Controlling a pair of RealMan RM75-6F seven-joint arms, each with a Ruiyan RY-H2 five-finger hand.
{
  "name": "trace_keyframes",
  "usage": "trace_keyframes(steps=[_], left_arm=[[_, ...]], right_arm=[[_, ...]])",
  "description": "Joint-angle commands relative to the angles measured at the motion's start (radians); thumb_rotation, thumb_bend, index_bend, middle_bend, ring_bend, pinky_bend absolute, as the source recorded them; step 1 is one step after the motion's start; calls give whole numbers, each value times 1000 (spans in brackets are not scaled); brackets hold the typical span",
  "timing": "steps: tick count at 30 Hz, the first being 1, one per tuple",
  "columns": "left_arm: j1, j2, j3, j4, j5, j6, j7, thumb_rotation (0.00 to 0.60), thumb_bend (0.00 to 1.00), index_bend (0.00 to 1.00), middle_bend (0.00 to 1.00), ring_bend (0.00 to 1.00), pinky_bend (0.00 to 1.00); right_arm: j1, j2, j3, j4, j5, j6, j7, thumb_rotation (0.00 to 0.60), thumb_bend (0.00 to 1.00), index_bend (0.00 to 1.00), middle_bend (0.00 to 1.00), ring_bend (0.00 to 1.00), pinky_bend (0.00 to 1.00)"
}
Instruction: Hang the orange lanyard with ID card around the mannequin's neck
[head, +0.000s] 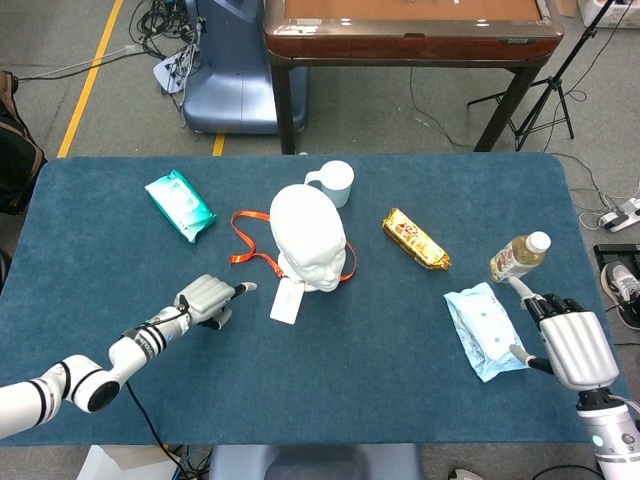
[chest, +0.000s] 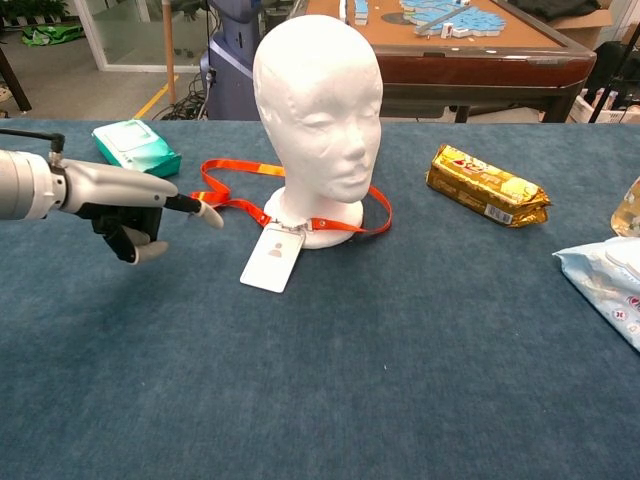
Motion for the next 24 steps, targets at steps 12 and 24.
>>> trace_keyframes(steps=[12, 24], left_arm=[[-50, -108, -32, 105, -36, -3, -40, 600, 566, 0, 997, 1000, 1000], [-83, -174, -41, 178, -77, -11, -34, 600, 566, 0, 997, 1000, 1000]], right_arm=[[-11, 4, 8, 5, 8, -3, 14, 600, 0, 134, 409, 362, 459], [-26, 9, 11, 10, 16, 1, 25, 600, 0, 134, 412, 372, 459]])
